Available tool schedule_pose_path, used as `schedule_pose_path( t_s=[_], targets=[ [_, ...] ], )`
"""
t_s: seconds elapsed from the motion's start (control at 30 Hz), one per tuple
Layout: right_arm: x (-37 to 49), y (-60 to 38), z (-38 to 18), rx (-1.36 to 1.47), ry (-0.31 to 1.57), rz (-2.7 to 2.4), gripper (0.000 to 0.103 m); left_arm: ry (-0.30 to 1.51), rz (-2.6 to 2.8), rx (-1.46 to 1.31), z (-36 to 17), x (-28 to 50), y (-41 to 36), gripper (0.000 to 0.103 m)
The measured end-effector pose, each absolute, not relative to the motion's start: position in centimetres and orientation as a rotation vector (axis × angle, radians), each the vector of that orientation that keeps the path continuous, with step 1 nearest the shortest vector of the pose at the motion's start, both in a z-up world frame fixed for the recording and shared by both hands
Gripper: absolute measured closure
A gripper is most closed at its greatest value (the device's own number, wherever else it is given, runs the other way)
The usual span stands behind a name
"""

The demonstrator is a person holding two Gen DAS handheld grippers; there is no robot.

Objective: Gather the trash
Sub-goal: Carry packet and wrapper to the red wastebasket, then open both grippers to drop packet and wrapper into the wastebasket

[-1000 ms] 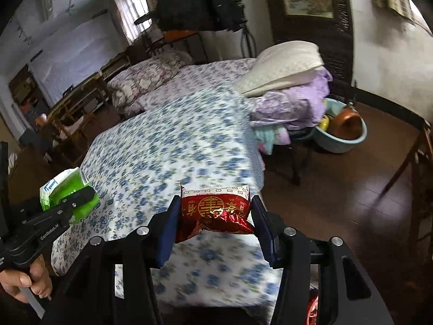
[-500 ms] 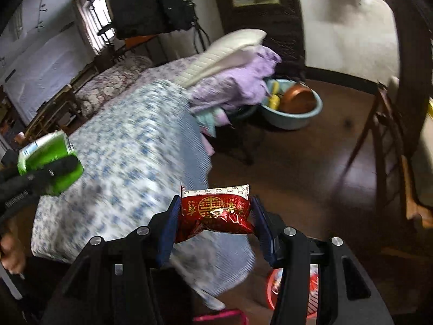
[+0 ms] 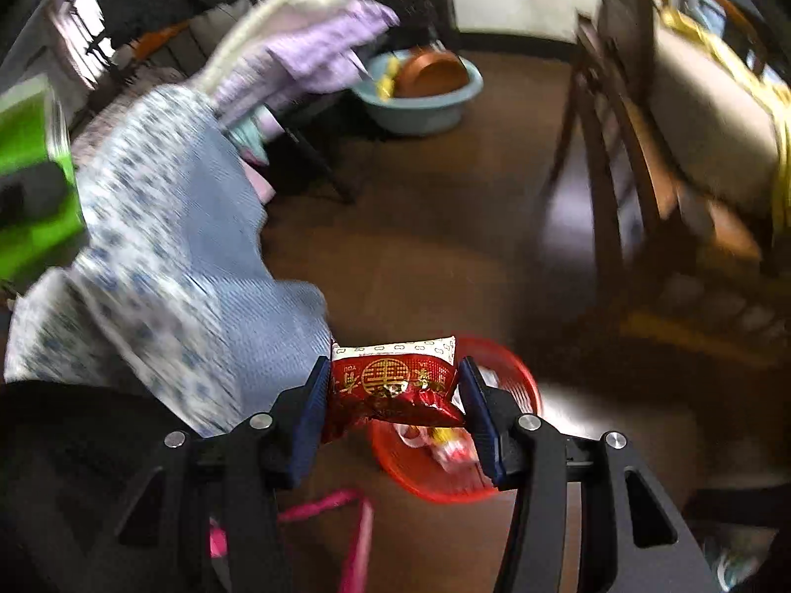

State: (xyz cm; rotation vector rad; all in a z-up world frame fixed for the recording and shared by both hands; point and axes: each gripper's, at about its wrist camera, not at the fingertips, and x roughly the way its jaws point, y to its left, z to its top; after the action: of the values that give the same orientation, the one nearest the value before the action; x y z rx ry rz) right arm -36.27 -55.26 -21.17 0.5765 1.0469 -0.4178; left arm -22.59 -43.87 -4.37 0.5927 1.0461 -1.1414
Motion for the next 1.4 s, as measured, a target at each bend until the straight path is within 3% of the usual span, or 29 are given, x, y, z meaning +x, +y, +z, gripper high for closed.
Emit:
schedule_pose_path(
  t_s=[0.5,0.77,0.8,0.83,0.9,1.27,1.4],
  targets=[
    [-38.8,-56.2,-30.8,0.68,1.174,-0.441,0.051,1.452,-1.145,0.658,-16.8,-25.0,-50.1,0.09],
    [-38.8,-56.2,-32.7,0.716,1.189,-0.439,0.05,1.471,-1.124,0.723,-19.2,-26.0,-51.4,0.088],
    [-38.9,-56.4,-32.8,0.717,1.188,-0.443,0.048,1.477,-1.118,0.723,-19.4,-26.1,-51.7,0.079],
    [-39.0,-56.3,-32.8,0.718,1.186,-0.452,0.046,1.482,-1.115,0.722,-19.4,-26.0,-51.8,0.064],
    [-39.1,-56.4,-32.6,0.702,1.181,-0.474,0.033,1.473,-1.107,0.703,-19.1,-25.8,-51.8,0.044],
    [-39.0,-55.3,-31.7,0.67,1.24,-0.493,0.03,1.346,-1.072,0.739,-17.6,-25.5,-50.7,0.044],
    [-39.9,-54.9,-31.1,0.704,1.247,-0.552,0.019,1.317,-1.037,0.741,-17.3,-25.1,-50.3,0.038]
  ],
)
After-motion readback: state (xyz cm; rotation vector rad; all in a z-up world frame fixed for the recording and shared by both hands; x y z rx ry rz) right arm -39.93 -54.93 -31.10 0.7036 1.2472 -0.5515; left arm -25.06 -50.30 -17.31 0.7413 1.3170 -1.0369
